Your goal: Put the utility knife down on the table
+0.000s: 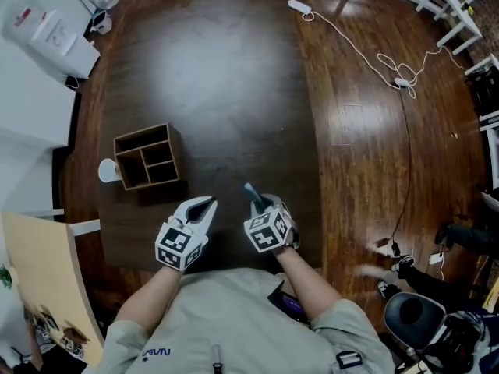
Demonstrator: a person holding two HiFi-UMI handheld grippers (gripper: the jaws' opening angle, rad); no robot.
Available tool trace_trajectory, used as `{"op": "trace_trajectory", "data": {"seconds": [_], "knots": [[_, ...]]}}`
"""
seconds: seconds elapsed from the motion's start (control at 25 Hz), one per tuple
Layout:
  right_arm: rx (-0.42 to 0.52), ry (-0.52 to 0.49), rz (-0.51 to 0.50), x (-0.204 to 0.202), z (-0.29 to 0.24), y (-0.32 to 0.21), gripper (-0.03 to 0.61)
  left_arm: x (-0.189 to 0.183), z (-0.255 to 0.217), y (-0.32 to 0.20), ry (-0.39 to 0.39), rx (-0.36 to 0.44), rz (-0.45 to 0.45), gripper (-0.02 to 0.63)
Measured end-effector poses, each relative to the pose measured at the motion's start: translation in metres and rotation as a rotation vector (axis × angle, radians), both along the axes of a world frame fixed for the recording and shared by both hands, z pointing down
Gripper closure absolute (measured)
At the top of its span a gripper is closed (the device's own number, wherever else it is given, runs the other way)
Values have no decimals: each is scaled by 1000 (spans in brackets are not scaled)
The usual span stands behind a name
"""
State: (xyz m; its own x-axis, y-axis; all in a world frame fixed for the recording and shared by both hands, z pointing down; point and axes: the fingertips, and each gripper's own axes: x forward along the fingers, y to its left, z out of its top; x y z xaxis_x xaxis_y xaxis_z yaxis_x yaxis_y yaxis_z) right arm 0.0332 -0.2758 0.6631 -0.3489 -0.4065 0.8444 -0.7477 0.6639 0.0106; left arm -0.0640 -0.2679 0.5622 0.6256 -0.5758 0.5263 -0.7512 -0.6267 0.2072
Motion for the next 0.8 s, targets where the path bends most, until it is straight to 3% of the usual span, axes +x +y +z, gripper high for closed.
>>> {"op": "trace_trajectory", "data": {"seconds": [0.44,0.8], "knots": [[23,97,-102,-8,7,6,495,4,6,6,-6,-20,3,634],[16,66,-49,7,-3,-2,477,7,2,9,-7,-11,6,634]]}}
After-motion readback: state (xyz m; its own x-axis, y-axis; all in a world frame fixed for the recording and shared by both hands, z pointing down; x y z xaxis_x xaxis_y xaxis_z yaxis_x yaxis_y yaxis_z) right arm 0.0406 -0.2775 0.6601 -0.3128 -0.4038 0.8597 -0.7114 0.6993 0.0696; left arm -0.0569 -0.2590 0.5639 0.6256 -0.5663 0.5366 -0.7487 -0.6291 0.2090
